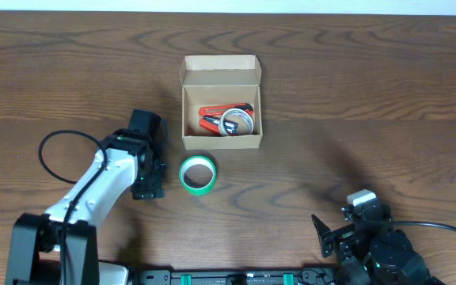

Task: Pack container
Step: 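Move the left gripper to the correction tape dispenser and grasp it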

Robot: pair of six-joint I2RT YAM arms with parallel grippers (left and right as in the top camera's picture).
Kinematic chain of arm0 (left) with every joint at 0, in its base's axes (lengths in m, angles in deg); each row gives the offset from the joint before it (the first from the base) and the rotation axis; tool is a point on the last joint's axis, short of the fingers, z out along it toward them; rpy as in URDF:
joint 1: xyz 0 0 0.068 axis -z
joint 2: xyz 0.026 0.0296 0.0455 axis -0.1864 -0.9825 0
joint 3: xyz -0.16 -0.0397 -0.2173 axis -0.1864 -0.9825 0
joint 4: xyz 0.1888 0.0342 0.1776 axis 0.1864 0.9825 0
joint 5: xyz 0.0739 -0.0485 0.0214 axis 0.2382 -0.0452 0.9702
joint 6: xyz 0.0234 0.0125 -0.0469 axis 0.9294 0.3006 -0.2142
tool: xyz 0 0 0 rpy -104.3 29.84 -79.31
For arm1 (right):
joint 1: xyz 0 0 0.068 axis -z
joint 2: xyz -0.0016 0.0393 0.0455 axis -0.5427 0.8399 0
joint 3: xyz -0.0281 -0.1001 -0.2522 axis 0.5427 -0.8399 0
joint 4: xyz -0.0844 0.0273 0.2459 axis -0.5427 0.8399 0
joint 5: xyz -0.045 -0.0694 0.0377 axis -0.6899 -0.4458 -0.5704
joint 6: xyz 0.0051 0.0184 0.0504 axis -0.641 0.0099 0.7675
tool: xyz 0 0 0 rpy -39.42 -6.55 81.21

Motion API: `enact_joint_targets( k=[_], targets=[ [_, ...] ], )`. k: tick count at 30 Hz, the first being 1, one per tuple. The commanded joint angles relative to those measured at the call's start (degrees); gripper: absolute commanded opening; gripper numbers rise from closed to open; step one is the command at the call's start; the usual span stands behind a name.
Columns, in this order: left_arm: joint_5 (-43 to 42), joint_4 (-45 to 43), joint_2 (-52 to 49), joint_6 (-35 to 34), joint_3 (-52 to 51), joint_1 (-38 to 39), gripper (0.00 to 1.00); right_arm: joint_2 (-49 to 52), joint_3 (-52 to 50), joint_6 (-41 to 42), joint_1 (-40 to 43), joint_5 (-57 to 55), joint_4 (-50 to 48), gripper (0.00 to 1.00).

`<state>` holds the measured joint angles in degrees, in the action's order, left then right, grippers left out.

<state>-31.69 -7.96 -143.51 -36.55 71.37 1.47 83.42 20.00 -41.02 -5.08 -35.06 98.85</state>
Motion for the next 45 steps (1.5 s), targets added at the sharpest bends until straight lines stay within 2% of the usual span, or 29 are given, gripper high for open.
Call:
enact_joint_targets(
  k=[1, 19, 22, 26, 36, 45],
  targets=[
    [-1.5, -0.5, -1.9, 1.5, -0.1, -0.3, 0.84, -0.5, -0.1, 0.6, -0.4, -0.6, -0.1, 0.99],
    [-4.0, -1.4, -4.5, 6.0, -0.1, -5.2, 0.73, -0.5, -0.1, 0.6, -0.4, -0.6, -0.1, 0.99],
    [-4.7, -1.4, -4.8, 6.2, -0.1, -5.2, 0.64, -0.5, -0.1, 0.6, -0.4, -0.6, -0.1, 0.99],
    [-5.7, -1.4, -5.9, 6.2, -0.1, -5.2, 0.64, -0.5, -0.1, 0.6, -0.4, -0.6, 0.0, 0.99],
    [-6.4, -2.1, -6.6, 6.5, -0.1, -5.2, 0.40, -0.5, -0.1, 0.6, -0.4, -0.6, -0.1, 0.99],
    [-7.0, -2.0, -4.8, 6.9, 0.0, -5.2, 0.38, -0.5, -0.1, 0.6, -0.4, -0.6, -0.1, 0.99]
  ],
)
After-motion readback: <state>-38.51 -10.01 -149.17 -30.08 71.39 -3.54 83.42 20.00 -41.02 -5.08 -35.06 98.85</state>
